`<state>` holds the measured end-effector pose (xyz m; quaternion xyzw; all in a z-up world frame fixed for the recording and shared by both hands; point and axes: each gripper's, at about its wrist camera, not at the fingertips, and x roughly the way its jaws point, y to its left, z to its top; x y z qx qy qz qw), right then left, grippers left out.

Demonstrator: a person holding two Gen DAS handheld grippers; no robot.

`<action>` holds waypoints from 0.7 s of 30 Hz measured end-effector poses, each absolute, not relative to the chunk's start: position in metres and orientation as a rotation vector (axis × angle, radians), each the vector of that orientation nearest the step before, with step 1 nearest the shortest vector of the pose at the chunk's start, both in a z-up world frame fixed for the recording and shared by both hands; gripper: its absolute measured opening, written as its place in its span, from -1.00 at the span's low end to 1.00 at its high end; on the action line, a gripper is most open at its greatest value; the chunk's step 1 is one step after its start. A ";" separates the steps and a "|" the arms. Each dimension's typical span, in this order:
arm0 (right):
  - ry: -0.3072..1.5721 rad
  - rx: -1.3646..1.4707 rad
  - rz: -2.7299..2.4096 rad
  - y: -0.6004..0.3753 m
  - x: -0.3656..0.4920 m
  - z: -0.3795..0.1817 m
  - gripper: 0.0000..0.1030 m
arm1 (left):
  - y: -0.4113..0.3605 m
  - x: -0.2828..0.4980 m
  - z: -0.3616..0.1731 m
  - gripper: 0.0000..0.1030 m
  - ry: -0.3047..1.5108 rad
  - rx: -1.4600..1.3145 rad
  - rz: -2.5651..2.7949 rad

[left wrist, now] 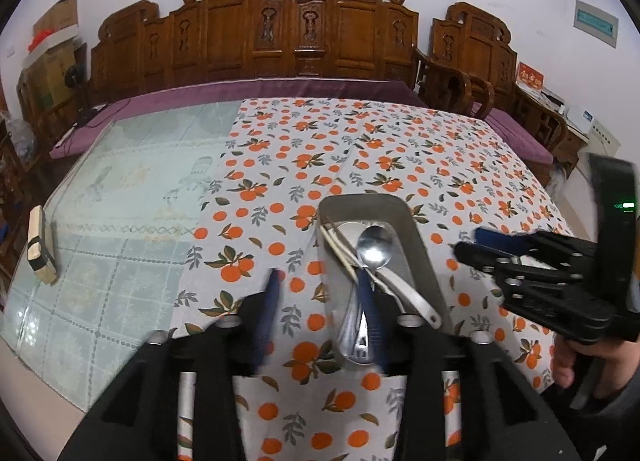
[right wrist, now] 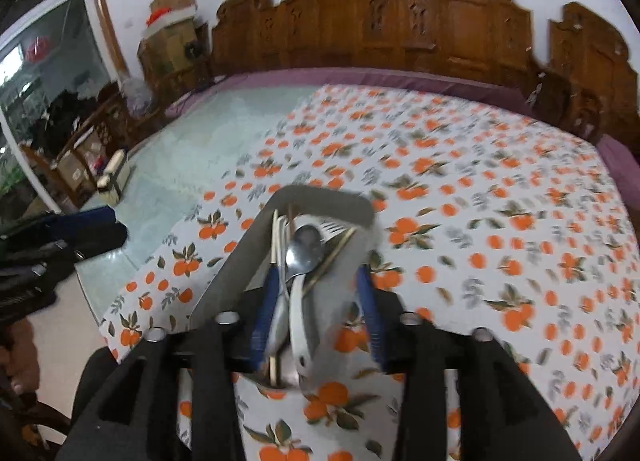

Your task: Organize utensils

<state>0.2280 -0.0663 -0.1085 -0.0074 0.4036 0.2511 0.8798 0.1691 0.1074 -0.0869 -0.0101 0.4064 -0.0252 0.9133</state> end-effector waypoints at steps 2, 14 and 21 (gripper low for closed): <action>0.803 -0.005 0.486 -0.084 0.216 -0.093 0.43 | 0.099 0.165 -0.080 0.41 0.814 -0.022 -0.056; 0.571 0.011 0.309 -0.174 0.156 0.003 0.95 | 0.035 0.150 -0.012 0.85 0.661 -0.005 -0.081; 0.491 0.026 0.262 -0.196 0.134 0.036 0.95 | 0.009 0.135 0.024 0.85 0.576 0.002 -0.089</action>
